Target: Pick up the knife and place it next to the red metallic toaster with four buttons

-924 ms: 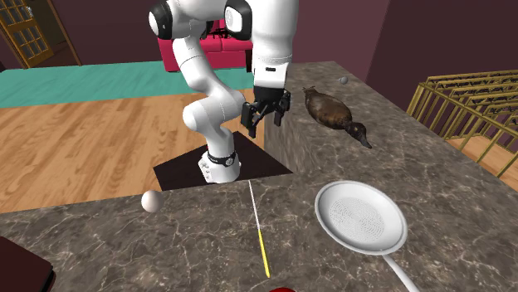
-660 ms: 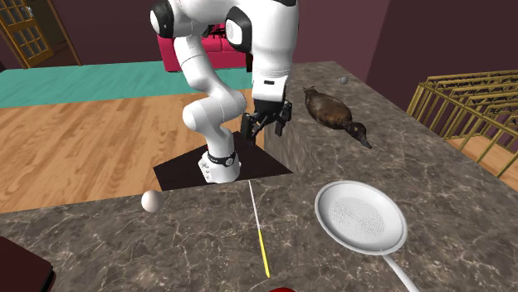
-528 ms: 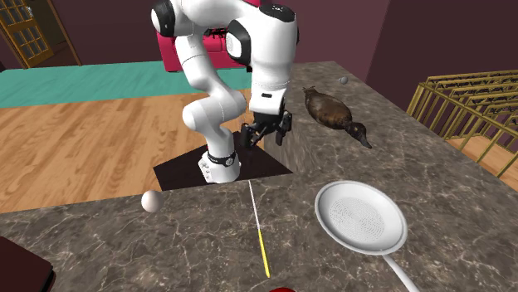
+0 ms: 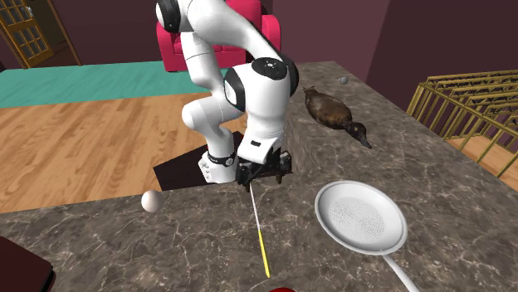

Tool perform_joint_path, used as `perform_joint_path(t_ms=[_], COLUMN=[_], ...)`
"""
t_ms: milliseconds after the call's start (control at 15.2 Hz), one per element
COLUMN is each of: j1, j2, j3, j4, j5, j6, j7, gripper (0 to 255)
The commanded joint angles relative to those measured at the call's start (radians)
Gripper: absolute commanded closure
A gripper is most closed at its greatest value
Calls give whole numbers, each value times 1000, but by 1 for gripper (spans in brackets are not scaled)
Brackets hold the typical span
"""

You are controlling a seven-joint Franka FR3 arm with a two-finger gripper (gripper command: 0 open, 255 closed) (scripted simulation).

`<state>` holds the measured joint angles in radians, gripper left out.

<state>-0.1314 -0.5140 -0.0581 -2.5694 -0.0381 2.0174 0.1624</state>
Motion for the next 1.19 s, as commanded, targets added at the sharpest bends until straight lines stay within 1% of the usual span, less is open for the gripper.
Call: perform_joint_path(t_ms=[0, 264, 726, 1122], j1=[-25, -60, -58, -58], j2=[57, 178, 244, 250], j3=[-17, -40, -44, -45], j4=[-16, -23, -70, -73], j5=[-4, 1, 4, 4], j6=[80, 218, 330, 340], j7=[25, 77, 74, 73], gripper=[0, 0, 0, 0])
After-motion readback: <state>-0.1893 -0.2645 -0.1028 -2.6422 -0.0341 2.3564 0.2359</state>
